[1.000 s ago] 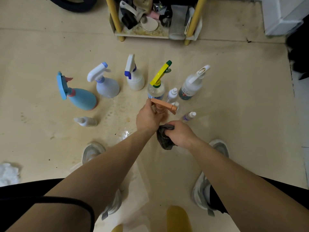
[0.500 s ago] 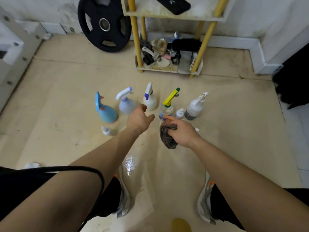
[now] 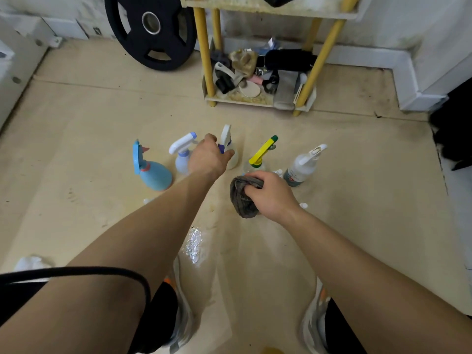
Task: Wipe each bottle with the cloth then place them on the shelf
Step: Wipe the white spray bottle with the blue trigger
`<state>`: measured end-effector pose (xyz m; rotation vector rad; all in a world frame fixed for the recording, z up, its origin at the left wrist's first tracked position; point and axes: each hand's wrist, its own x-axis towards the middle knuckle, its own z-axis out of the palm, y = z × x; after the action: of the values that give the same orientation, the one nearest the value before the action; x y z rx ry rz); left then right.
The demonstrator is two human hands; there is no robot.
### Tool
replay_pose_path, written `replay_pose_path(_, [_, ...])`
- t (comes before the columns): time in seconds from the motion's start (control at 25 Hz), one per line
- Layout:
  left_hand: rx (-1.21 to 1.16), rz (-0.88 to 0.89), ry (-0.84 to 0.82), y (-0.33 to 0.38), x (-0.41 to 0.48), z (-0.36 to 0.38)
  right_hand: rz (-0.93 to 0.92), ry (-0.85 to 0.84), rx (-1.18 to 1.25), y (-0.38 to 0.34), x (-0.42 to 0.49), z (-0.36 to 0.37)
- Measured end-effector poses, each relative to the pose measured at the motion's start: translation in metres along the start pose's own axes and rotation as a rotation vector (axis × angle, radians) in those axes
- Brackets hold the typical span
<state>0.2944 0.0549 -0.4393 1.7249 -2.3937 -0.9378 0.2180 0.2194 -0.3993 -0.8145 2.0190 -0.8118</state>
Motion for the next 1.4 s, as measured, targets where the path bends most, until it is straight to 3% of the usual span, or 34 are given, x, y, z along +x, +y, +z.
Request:
replay_pose_path(0.48, [-0.059,-0.020,0.093,-0.001,0.012,-0.008,0.060,0.102,0.074,-0.006,0.021,-0.026])
replay_pose_path(0.92, [-0.395,0.289,0.056,0.056,-0.084,-0.173,-0.082,0.169,0.076,-0.098,-0.068,-0.100])
replay_pose_path(1.12, [-0.582,0.446,0.044,0.086,-0.139,-0.229,-0.165,0.242,0.341,-0.137,-0.101,-0.131])
replay_pose_path(1.4, [-0.771,0.479,0.053,0.102,-0.168,-0.230,-0.245,0.287,0.899,-0.144,-0.111,-0.135])
